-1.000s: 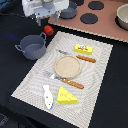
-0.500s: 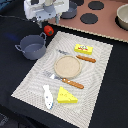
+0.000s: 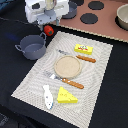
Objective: Interact with the objects in diverse but meaningful ways.
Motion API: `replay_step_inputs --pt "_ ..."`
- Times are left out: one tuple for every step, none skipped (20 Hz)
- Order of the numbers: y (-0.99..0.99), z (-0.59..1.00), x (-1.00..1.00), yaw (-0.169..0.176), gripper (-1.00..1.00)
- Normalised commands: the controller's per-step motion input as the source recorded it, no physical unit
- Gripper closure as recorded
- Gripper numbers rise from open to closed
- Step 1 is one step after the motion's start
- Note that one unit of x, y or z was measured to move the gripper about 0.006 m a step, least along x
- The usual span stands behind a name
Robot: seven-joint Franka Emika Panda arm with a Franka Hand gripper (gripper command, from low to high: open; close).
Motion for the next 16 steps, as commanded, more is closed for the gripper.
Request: replay_step_inputs --pt "0.15 -0.36 -0.14 -0.013 -1.0" --pt "0.17 -0.36 -0.13 -0.012 -1.0" --pt "0.14 -0.38 -0.14 -0.011 -1.0" --pt "0.14 -0.38 -0.15 -0.011 -1.0" --pt "0.16 -0.36 -0.14 -0.009 -1.0" --pt "0.15 -0.37 -0.15 -0.009 -1.0" --pt "0.13 -0.39 -0.16 -0.009 -1.0" --pt "0.14 -0.39 -0.16 -0.009 -1.0" --pt "0.15 -0.39 -0.16 -0.009 -1.0" --pt "0.14 -0.41 -0.18 -0.009 -1.0" --pt "0.14 -0.41 -0.19 -0.009 -1.0" --pt "0.14 -0.41 -0.19 -0.009 -1.0" --pt "0.14 -0.39 -0.19 -0.003 1.0" --pt "0.19 -0.37 -0.17 0.0 1.0" --pt "0.18 -0.36 -0.18 0.0 1.0" --pt "0.17 -0.36 -0.19 0.0 1.0"
